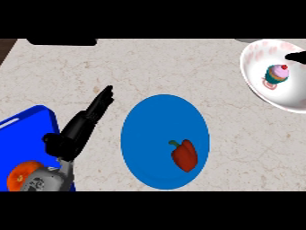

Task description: Pick the cupcake from the plate and place it in the bowl

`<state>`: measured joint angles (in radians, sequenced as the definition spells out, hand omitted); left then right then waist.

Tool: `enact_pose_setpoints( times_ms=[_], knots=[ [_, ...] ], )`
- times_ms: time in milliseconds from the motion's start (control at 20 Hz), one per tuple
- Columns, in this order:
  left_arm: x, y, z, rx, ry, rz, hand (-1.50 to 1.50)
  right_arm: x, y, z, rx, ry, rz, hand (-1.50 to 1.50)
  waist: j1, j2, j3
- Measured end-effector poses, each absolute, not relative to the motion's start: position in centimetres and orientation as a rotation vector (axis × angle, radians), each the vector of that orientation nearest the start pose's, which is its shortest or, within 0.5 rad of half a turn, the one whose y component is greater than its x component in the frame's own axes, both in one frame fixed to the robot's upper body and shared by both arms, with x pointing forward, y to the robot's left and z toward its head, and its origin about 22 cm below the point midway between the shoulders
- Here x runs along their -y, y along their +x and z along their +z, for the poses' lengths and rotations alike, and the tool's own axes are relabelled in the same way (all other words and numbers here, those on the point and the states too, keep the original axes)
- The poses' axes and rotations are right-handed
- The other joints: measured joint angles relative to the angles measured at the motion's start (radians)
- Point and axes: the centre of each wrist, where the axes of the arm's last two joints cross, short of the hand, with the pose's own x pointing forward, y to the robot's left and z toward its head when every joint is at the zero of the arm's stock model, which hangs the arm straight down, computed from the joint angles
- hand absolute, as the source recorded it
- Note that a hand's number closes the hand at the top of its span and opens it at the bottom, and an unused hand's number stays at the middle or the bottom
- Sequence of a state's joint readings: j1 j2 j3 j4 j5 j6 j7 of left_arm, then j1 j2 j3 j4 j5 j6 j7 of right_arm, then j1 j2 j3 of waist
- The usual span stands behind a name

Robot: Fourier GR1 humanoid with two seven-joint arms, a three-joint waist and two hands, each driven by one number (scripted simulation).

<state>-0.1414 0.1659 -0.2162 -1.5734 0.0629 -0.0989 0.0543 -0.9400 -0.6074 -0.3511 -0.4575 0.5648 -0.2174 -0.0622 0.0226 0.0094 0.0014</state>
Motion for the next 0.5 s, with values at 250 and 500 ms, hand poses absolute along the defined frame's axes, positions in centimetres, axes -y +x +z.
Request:
enact_pose_setpoints(
  times_ms=[250, 500],
  knots=[
    [-19.9, 26.3, 3.1, 1.590, -0.181, -0.387, 0.00, 44.8, 39.6, 15.4, 1.423, -0.991, 0.052, -1.50, -0.006, -0.002, 0.000],
    [-20.2, 26.0, 3.4, 1.590, -0.171, -0.379, 0.00, 50.4, 35.3, 14.8, 1.431, -0.991, -0.099, -1.50, -0.014, -0.004, 0.001]
  ],
)
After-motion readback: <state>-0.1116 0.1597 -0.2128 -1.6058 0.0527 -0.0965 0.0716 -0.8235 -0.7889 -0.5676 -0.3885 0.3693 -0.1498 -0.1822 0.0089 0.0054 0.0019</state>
